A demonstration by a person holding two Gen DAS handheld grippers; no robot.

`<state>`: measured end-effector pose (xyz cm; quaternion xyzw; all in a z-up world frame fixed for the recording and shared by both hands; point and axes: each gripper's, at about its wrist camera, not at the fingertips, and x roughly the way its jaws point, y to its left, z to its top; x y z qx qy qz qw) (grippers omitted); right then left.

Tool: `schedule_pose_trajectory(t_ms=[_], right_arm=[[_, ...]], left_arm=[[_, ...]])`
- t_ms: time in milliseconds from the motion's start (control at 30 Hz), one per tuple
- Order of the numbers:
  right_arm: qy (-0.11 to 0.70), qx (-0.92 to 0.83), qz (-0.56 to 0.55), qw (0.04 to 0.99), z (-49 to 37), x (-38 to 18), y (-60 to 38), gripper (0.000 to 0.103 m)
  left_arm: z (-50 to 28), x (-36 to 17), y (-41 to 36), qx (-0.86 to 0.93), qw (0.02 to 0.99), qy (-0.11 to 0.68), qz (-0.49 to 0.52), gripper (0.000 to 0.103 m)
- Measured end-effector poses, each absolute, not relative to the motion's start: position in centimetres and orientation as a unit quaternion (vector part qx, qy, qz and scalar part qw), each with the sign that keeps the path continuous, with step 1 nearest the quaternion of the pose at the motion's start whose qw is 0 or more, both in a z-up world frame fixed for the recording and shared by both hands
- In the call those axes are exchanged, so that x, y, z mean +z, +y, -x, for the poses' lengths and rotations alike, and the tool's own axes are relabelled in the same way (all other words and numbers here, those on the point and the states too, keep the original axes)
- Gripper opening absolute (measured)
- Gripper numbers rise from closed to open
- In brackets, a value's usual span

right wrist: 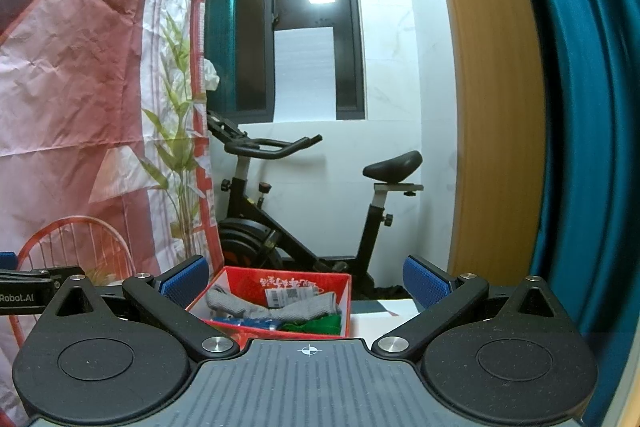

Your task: Organize soft objects

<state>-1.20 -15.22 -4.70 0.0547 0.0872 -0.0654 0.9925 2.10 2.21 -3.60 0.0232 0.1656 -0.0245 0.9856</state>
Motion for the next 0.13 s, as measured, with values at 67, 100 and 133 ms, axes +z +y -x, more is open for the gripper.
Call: schedule_pose_trajectory(t_ms=[67, 100, 133], right_arm=[[0.088, -0.066, -0.054, 0.993, 1.17, -4.69, -15.2, 0.103], [0.088, -0.066, -0.054, 0.992, 1.19, -4.71, -15.2, 0.103], [0.088, -0.066, -0.054, 0.992, 1.24, -4.74, -15.09, 0.103]], left_arm=[[-2.09, -3.62, 2.2, -0.024, 0.986, 0.166, -0.024, 0.103], [-2.1, -3.62, 2.21, -0.023, 0.986, 0.166, -0.023, 0.103], [-2.1, -3.64, 2.24, -0.024, 0.986, 0.166, -0.023, 0.103]])
